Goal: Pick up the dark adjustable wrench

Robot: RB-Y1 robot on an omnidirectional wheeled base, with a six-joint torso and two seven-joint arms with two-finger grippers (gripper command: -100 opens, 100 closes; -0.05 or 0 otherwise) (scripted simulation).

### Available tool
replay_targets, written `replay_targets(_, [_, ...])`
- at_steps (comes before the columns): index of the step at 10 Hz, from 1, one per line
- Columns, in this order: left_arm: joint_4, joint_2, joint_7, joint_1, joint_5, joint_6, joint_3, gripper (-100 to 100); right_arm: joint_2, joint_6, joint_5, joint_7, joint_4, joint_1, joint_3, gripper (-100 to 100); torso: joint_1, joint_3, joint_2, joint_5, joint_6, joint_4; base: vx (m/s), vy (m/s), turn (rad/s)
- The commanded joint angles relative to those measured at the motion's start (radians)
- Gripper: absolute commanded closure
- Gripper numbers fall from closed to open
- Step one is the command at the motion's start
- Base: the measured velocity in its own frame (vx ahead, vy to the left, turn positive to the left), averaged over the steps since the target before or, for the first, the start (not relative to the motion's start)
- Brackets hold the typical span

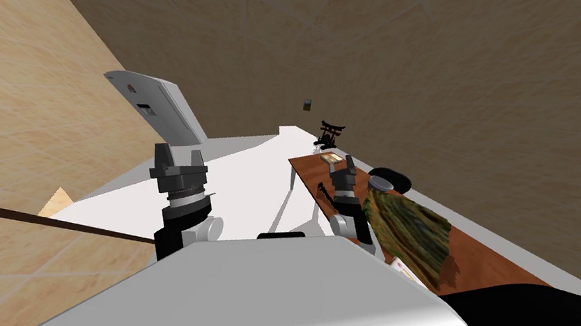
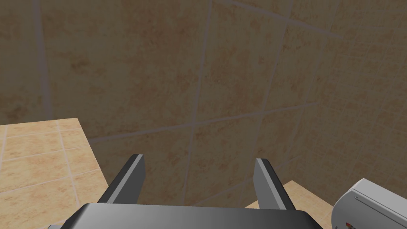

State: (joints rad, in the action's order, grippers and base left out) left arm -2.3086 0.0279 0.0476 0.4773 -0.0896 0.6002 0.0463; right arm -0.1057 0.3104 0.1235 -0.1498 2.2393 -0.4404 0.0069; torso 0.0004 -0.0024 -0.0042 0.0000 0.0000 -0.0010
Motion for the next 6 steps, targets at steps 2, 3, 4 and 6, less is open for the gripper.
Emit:
replay_targets(2, [0.0,0.0,0.0,0.0,0.0,0.0,0.0,0,-0.016,-0.068,0.019,-0.024,-0.023,0.007,-0.013,-100,0.0,0.0,0.001,0.0,0.0,0.0,0.04,0.006,-0.01])
replay_targets(3, [0.0,0.0,0.0,0.0,0.0,0.0,0.0,0,-0.026,-0.098,0.032,-0.04,-0.04,0.014,-0.023,-100,0.0,0.001,0.001,0.0,0.0,0.0,0.048,0.003,-0.02])
replay_targets(4, [0.0,0.0,0.0,0.0,0.0,0.0,0.0,0,-0.026,-0.109,0.032,-0.04,-0.04,0.014,-0.023,-100,0.0,0.0,0.001,0.0,0.0,0.0,0.046,0.002,-0.002])
replay_targets(6, [0.0,0.0,0.0,0.0,0.0,0.0,0.0,0,-0.046,-0.186,0.061,-0.074,-0.079,0.029,-0.043,-100,0.0,0.0,0.001,0.0,0.0,0.0,0.06,0.006,-0.015])
